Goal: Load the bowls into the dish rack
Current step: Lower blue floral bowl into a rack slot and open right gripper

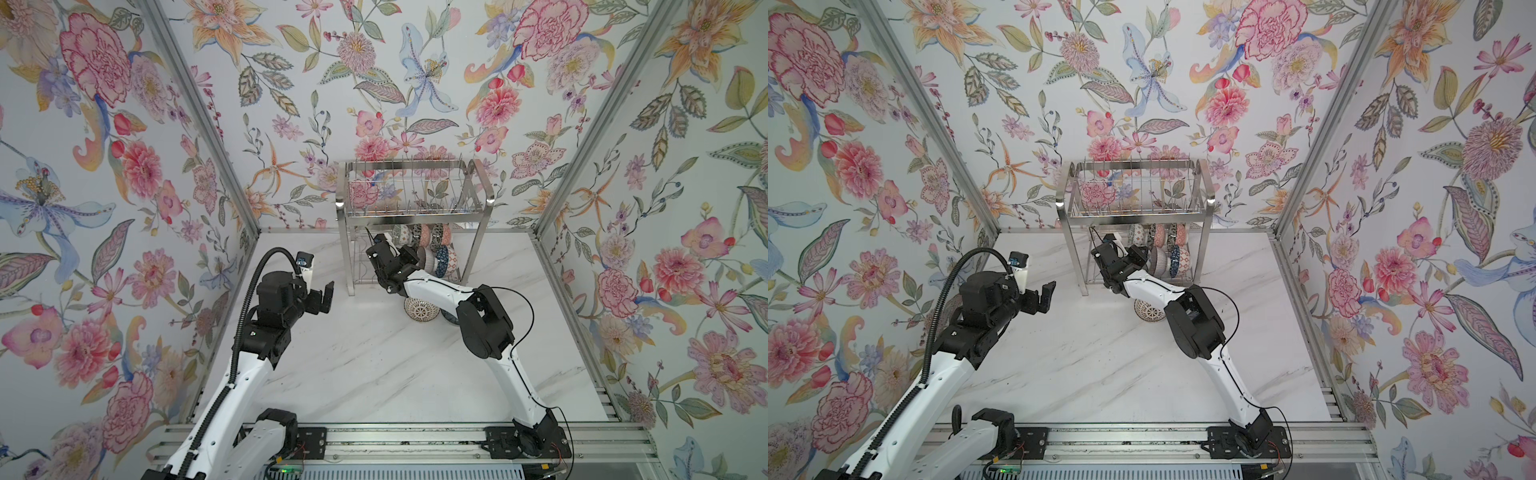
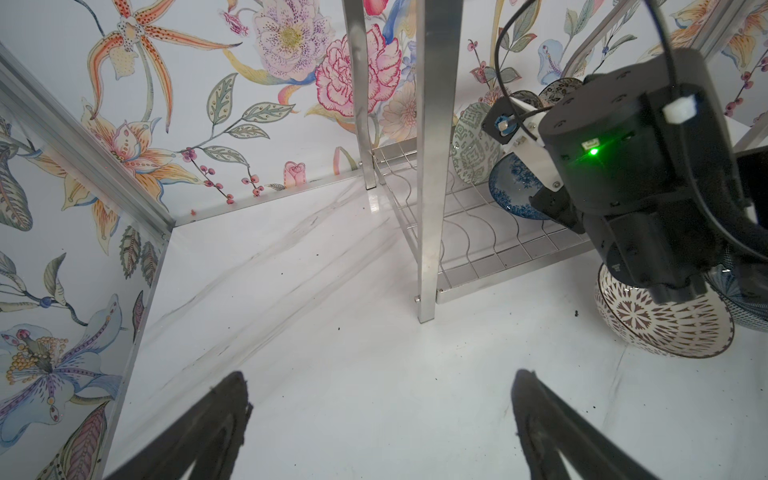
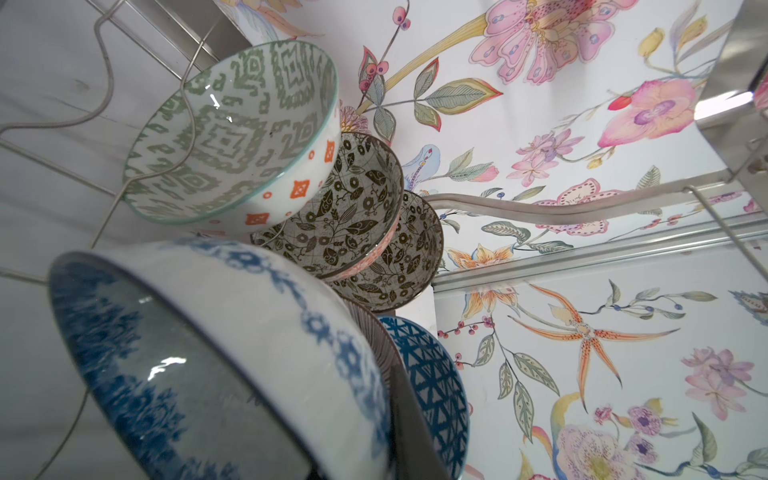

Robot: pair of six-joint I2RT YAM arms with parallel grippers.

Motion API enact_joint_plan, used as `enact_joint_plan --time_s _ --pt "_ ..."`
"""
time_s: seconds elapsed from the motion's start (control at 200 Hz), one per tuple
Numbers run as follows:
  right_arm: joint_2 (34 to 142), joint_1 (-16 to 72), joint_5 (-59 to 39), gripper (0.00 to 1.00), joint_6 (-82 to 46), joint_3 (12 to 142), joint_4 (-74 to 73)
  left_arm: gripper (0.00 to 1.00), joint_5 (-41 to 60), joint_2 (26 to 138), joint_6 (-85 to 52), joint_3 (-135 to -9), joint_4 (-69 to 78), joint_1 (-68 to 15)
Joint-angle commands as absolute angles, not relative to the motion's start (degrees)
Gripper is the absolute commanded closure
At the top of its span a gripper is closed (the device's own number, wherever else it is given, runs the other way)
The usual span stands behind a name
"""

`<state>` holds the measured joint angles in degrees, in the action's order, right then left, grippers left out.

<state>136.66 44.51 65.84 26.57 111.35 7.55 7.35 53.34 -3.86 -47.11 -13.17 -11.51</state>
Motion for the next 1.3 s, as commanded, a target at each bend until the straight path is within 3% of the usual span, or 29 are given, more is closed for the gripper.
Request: enact_joint_plan --time_s 0.0,0.285,0.435,1.061,1.271,1.291 --pt "137.3 44.1 68.3 1.0 28.5 113.6 4.4 0.01 8.7 52.4 -4.6 -46.3 -12.1 -10.7" --pt "139.6 44.0 68.7 1.0 29.9 114.8 3.8 0.01 9.1 52.4 -4.7 -46.2 -12.1 -10.3" --pt "140.0 44.4 68.3 0.85 29.9 115.2 3.8 0.01 9.3 52.5 -4.7 -46.1 -12.0 -10.2" --pt "137.0 45.4 64.8 0.62 25.7 112.6 5.3 0.01 10.1 52.5 -4.8 -46.0 -12.0 -10.0" --pt "134.6 45.6 59.2 0.51 19.7 112.6 10.8 0.01 10.3 52.6 -4.8 -46.0 -12.0 -9.8" --pt "134.3 45.7 58.6 0.47 18.8 112.6 11.7 0.01 10.3 52.6 -4.8 -45.9 -12.0 -9.8"
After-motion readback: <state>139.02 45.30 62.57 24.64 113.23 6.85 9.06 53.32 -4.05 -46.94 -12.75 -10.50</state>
